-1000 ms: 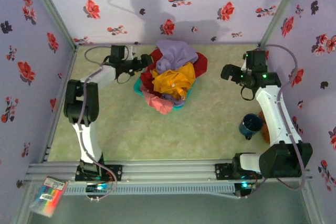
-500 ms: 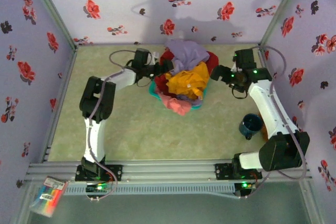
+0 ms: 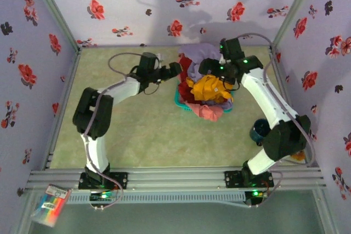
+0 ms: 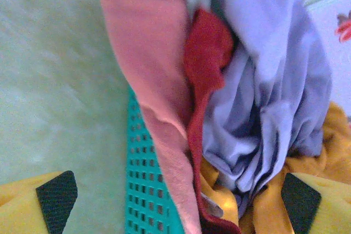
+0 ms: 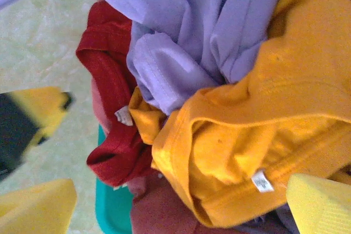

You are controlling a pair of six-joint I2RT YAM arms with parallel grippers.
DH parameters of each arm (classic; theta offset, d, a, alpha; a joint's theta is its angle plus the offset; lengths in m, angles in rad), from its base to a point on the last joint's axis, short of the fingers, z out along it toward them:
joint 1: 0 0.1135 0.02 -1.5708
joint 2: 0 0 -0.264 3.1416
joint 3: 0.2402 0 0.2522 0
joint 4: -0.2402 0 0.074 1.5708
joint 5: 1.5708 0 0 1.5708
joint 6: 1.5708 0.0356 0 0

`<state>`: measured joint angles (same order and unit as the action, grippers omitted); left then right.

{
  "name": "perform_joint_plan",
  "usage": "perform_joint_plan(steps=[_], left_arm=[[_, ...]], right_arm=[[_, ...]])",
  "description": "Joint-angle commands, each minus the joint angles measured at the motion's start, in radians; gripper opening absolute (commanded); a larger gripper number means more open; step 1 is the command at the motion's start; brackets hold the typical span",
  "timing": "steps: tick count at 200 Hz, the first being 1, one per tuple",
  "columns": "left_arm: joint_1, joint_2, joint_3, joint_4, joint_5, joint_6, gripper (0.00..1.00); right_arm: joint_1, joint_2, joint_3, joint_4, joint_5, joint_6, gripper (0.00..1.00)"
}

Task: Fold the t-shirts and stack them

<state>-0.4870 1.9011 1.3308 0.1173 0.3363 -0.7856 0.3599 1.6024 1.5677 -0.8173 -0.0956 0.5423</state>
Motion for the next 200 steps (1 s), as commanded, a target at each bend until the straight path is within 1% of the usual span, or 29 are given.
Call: perform_joint_plan(steps=[1,22,35,48,59,66,75,84,115,140,152,184,200], left_arm=[[-0.005,-0.121,-0.056,-0.109,-0.13,0.136,0.99],[-0.006,-0.203,-0.132,-0.175,-0.206,0.174,0.99],[-0.006,-0.25,-0.18,-0.209,-0.248,0.17,0.99],[-0.01,-0.292,-0.226,-0.245,-0.292,0.138,0.99],[-0.021,-0.323,-0.264,-0.255,-0.315,0.121,0.99],[-0.031,-0.343,-0.286,-0.267,-0.329,0.121,0.99],[-0.045,-0.369,-0.307,-0.292,-0.348,0.12,0.99],[-0.056,-0.394,-0.328,-0.313,-0.36,0.116,0.99],[-0.067,-0.482,-0.41,-0.33,-0.377,0.08,0.99],[-0.067,-0.51,-0.429,-0.353,-0.386,0.082,0.99],[-0.067,-0.511,-0.427,-0.364,-0.387,0.083,0.99],[-0.067,-0.505,-0.404,-0.389,-0.384,0.075,0.99],[-0.067,-0.502,-0.383,-0.413,-0.384,0.083,0.99]], right_arm=[[0.019,0.107,0.067,-0.047,0.115,-0.038,0.99],[0.037,0.237,0.132,-0.065,0.151,-0.072,0.99],[0.063,0.343,0.203,-0.116,0.226,-0.122,0.99],[0.08,0.476,0.302,-0.214,0.344,-0.166,0.99],[0.074,0.585,0.392,-0.303,0.403,-0.179,0.99],[0.063,0.637,0.425,-0.335,0.406,-0.183,0.99],[0.04,0.674,0.428,-0.338,0.364,-0.184,0.99],[0.017,0.684,0.403,-0.319,0.337,-0.175,0.99],[-0.075,0.644,0.285,-0.255,0.342,-0.201,0.99],[-0.172,0.618,0.228,-0.246,0.278,-0.297,0.99],[-0.214,0.607,0.201,-0.233,0.272,-0.34,0.99],[-0.343,0.622,0.198,-0.225,0.238,-0.374,0.99],[-0.378,0.636,0.209,-0.217,0.231,-0.419,0.99]])
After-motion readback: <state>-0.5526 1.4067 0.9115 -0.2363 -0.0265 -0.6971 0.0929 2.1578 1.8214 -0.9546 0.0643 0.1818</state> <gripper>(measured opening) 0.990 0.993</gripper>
